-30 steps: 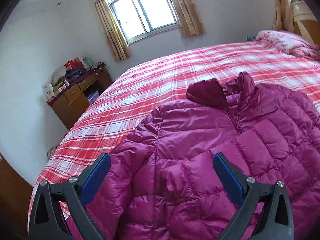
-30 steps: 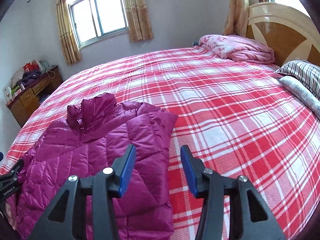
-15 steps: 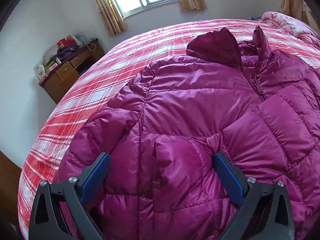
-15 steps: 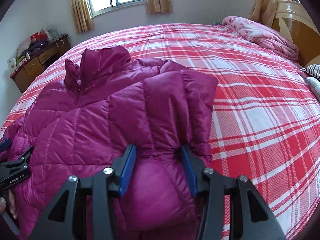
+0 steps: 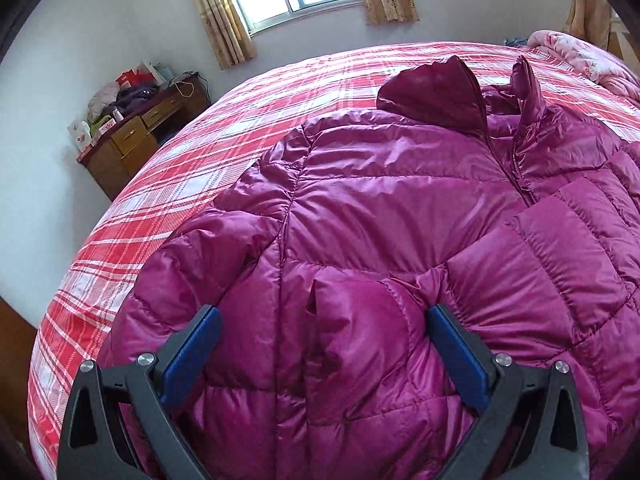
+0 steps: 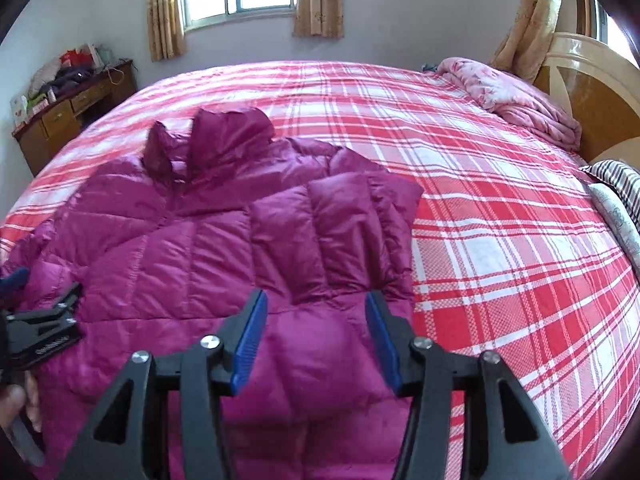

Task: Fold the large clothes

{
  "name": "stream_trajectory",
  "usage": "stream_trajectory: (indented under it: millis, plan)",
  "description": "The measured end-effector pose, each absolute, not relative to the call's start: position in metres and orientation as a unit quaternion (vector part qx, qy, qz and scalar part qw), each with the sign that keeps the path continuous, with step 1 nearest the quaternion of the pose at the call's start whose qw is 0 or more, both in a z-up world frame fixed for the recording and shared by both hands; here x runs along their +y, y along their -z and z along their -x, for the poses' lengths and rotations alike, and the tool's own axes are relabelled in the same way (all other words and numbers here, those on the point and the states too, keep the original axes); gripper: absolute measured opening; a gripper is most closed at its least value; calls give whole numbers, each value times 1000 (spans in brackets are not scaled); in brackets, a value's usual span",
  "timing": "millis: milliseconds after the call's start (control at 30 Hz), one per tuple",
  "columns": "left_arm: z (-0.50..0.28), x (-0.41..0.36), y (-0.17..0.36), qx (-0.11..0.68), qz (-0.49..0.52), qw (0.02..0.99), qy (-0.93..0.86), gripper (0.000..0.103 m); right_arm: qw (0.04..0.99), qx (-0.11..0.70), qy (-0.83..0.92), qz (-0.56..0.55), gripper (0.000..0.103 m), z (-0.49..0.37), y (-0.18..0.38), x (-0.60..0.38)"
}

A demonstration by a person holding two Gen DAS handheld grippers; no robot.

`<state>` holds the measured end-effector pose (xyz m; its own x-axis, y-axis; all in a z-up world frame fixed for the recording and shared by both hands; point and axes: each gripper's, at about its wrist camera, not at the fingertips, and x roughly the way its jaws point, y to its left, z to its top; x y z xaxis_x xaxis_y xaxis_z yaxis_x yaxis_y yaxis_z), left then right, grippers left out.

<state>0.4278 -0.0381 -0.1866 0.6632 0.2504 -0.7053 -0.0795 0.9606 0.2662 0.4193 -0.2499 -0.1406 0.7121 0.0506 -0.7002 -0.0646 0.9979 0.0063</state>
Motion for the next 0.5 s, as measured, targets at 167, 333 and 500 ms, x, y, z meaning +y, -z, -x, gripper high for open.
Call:
stream_trajectory:
  millis: [167,333,500]
  plan:
    - [-426,-39,187,400,-106,906,-90,102,917,392,-71,13,64,-414,155,-219]
    - [-426,-38,187,400,-103,906,-89,102,912,405,-57,19,64,-418,184,-210]
    - [-426,-38,187,400,-104,906,-89,102,908,413,-50,35,66,-421,191,-207]
